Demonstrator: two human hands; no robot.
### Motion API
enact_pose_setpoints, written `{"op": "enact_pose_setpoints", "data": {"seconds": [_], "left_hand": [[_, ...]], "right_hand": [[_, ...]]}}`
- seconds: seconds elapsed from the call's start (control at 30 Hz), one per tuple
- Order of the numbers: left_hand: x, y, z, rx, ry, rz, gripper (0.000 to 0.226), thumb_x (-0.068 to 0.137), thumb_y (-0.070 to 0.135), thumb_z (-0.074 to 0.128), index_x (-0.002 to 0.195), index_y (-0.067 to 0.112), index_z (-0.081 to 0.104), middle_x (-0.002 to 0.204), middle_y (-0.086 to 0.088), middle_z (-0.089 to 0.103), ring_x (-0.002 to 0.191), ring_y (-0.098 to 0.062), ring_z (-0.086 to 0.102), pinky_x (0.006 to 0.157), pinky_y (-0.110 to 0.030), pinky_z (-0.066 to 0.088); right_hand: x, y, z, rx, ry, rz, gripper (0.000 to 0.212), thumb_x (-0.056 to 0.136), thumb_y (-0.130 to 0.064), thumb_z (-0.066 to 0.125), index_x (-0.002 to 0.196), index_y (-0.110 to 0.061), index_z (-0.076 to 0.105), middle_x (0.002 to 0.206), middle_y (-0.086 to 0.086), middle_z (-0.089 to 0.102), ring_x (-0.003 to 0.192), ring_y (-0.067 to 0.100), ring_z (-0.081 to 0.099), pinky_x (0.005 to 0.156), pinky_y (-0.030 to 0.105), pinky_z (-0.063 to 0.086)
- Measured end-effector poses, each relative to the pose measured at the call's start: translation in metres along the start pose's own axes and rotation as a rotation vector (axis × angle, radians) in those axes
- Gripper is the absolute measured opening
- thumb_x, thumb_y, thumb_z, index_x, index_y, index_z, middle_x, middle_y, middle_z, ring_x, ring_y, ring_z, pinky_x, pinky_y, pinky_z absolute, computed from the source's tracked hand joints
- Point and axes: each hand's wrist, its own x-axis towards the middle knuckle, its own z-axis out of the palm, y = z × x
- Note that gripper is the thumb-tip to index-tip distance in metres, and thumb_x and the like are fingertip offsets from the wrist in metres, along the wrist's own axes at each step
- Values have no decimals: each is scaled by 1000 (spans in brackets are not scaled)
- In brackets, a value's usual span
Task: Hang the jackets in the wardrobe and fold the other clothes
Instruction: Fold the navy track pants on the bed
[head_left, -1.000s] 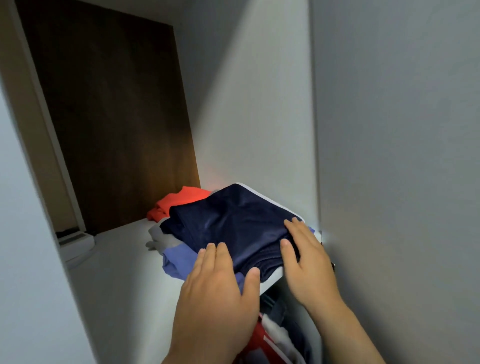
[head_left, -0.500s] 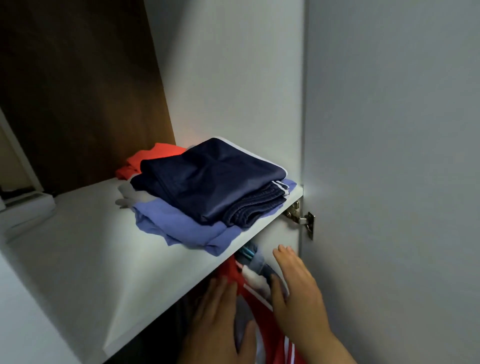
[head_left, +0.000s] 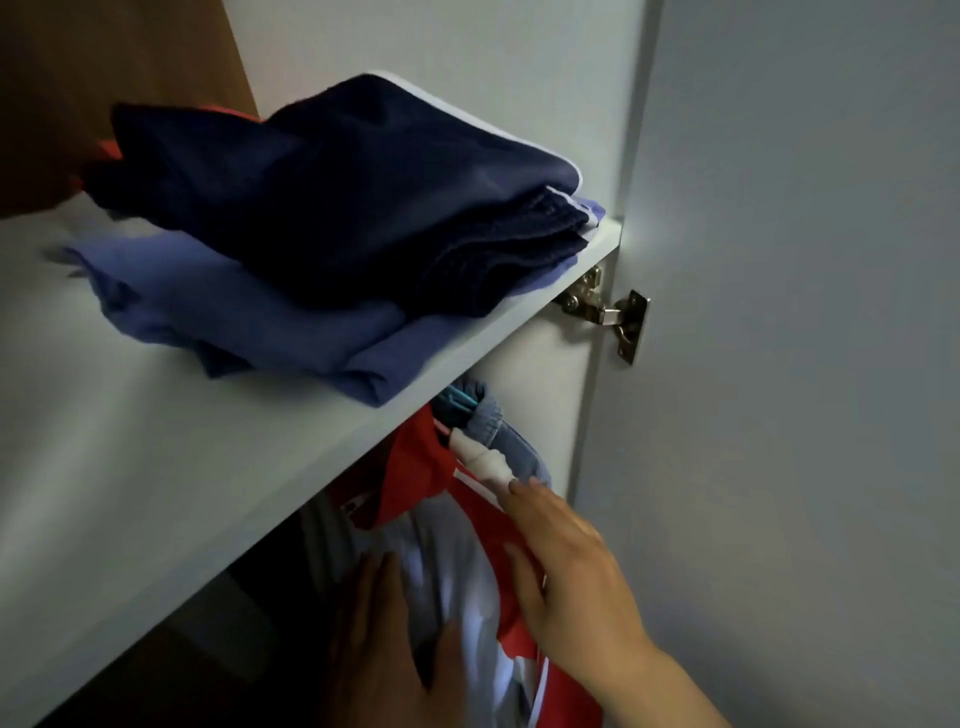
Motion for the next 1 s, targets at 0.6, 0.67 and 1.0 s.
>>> {"op": "enact_pose_setpoints", "data": {"seconds": [0.6,0.67,1.0], "left_hand": [[-27,-100,144,129,406,143,74,73,40,48,120,-15,60,127,-30,58,117,-49,56,86,-71,48],[-39,-111,164,18,410,150,72,77,42,51,130,-6,56,139,-19,52,133,-25,45,101,-54,47],[-189,-130,260,81,466,-89,74,88,38,64,152,24,30,150,28,11,140,13,7,105,3,0]], "right_hand": [[-103,68,84,-61,63,-20,43,85,-17,65,128,-16,65,138,-4,56,134,14,48,111,31,38],[-119,75,95,-36,80,-40,43,86,-19,63,129,-14,64,138,-4,56,136,12,44,113,27,34],[-264,82,125,260,-91,-1,43,91,-23,66,133,-19,60,139,-13,50,136,-5,35,111,5,18]]}}
